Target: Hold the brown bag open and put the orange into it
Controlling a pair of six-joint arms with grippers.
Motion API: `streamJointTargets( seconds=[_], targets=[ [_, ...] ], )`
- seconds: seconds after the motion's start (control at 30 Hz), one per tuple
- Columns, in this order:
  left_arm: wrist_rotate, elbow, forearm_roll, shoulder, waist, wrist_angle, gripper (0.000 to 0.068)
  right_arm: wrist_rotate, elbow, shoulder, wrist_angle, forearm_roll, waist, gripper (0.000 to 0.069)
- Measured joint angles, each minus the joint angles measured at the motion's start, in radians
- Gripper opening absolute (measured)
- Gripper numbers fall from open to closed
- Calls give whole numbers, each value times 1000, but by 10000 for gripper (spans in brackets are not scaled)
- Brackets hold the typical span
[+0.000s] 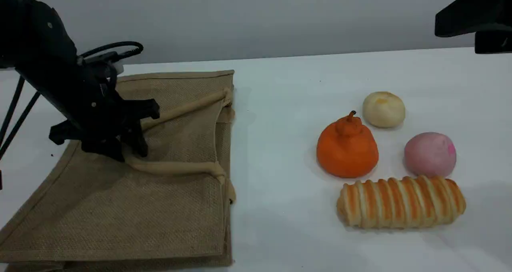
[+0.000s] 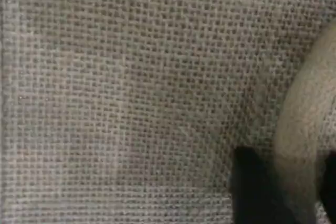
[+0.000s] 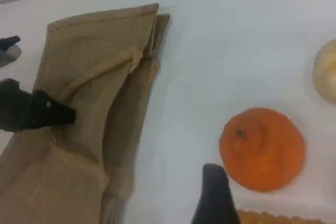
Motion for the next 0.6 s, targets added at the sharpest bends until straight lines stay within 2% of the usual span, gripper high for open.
streamJointTargets(
  seconds=[0.1, 0.17, 0.33, 0.6],
  targets=[
    [0, 0, -1, 0, 0, -3, 136, 0, 0, 0, 0, 0, 0, 442],
    [0, 0, -1, 0, 0, -4, 90, 0, 0, 0, 0, 0, 0, 442],
    [7, -22, 5, -9, 0, 36, 90, 0, 0, 0, 0, 22, 0, 442],
    [113, -154, 9, -116, 0, 237, 88, -3, 0, 0, 0, 23, 9, 442]
  ],
)
